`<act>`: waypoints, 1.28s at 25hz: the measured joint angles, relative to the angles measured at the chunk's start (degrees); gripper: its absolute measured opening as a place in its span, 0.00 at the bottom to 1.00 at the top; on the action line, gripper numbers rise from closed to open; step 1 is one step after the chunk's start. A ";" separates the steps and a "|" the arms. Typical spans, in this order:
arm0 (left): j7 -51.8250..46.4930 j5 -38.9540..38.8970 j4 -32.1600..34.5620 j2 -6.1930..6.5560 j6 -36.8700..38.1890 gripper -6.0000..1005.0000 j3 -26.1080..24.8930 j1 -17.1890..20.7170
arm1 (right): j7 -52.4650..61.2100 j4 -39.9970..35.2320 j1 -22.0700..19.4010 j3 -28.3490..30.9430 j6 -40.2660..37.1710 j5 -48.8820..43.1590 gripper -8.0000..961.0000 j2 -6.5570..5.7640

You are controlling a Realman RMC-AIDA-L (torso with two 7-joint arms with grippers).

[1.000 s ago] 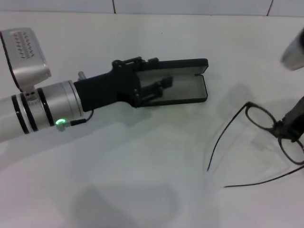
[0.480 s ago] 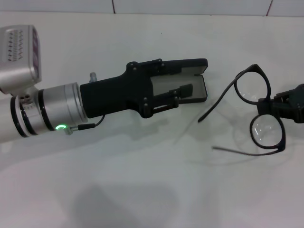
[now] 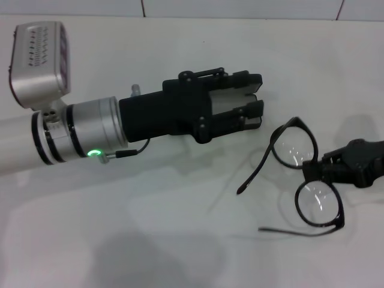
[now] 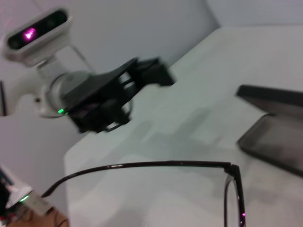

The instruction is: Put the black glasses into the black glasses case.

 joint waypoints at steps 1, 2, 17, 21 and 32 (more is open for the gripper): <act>0.00 0.00 0.00 0.00 0.00 0.58 0.00 0.00 | -0.10 -0.25 0.06 -0.98 -0.28 -0.01 0.10 0.51; 0.06 -0.77 -0.30 -0.02 0.01 0.58 0.79 -0.30 | -0.10 -0.25 0.06 -0.98 -0.28 -0.01 0.10 0.51; 1.02 -5.49 -1.13 -0.23 -2.91 0.58 12.71 -2.54 | -2.99 -1.79 0.11 -1.10 -3.58 0.56 0.10 2.97; 1.91 -5.49 -1.35 -0.25 -2.97 0.58 12.76 -2.38 | -3.14 -1.95 0.14 -1.02 -4.49 0.60 0.09 3.13; 2.78 -11.34 -1.38 0.13 -1.71 0.58 12.80 -1.97 | -2.77 -1.14 -0.66 2.51 -3.22 0.84 0.09 2.70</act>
